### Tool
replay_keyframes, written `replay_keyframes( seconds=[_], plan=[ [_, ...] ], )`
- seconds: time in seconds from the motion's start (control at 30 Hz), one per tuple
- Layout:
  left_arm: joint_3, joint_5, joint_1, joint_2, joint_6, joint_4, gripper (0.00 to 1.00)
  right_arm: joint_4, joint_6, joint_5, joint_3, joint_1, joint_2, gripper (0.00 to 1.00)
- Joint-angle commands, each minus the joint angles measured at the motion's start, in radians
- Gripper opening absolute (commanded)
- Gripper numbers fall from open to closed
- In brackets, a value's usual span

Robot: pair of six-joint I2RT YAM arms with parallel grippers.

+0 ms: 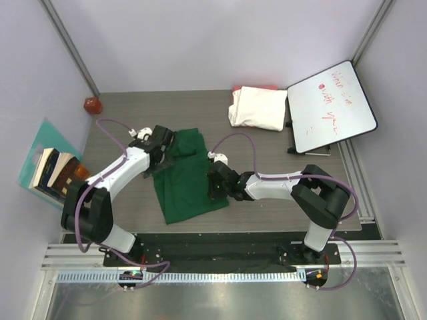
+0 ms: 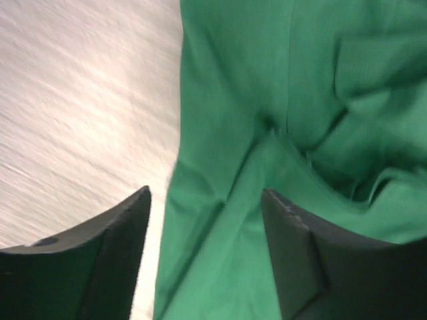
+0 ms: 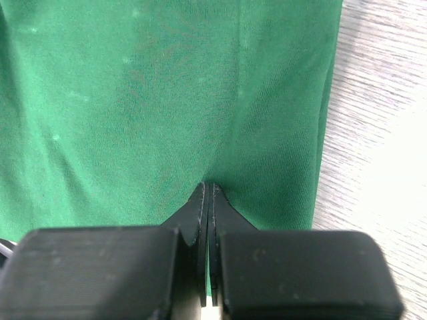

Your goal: Fold and stack the t-shirts

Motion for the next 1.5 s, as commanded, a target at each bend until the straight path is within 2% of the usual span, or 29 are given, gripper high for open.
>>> replay_keyframes(
  seconds=[0.0, 0.17, 0.33, 0.77, 0.87, 0.97, 1.03, 1.07, 1.17, 1.47],
  plan=[
    [-0.096, 0.137, -0.002, -0.091, 0.006, 0.059, 0.73, -0.132, -0.001, 0.042, -0.014, 0.004, 0.027, 0.01],
    [-0.170, 0.230, -0.003, -0.113, 0.007, 0.119, 0.74, -0.132, -0.001, 0.033, -0.005, 0.002, 0.038, 0.01],
    [-0.241, 0.255, -0.005, -0.134, 0.001, 0.162, 0.70, -0.128, -0.001, 0.028, -0.001, 0.004, 0.049, 0.01],
    [-0.288, 0.293, -0.005, -0.098, 0.030, 0.268, 0.48, -0.128, 0.001, 0.024, -0.005, 0.004, 0.061, 0.01],
    [-0.299, 0.310, -0.005, -0.087, 0.029, 0.286, 0.31, -0.130, -0.001, 0.025, -0.005, 0.004, 0.064, 0.01],
    [-0.311, 0.313, -0.005, -0.088, 0.027, 0.296, 0.24, -0.133, -0.001, 0.030, -0.004, 0.004, 0.070, 0.01],
    [-0.316, 0.312, -0.005, -0.090, 0.029, 0.296, 0.11, -0.136, 0.002, 0.035, -0.004, 0.004, 0.072, 0.01],
    [-0.316, 0.312, -0.005, -0.091, 0.029, 0.293, 0.00, -0.139, 0.004, 0.041, -0.004, 0.005, 0.070, 0.01],
    [-0.307, 0.292, -0.005, -0.123, 0.023, 0.251, 0.00, -0.145, 0.010, 0.053, -0.004, 0.004, 0.067, 0.01],
    [-0.230, 0.108, -0.005, -0.281, 0.007, 0.044, 0.00, -0.145, 0.025, 0.045, -0.001, 0.004, 0.074, 0.01]
  ],
)
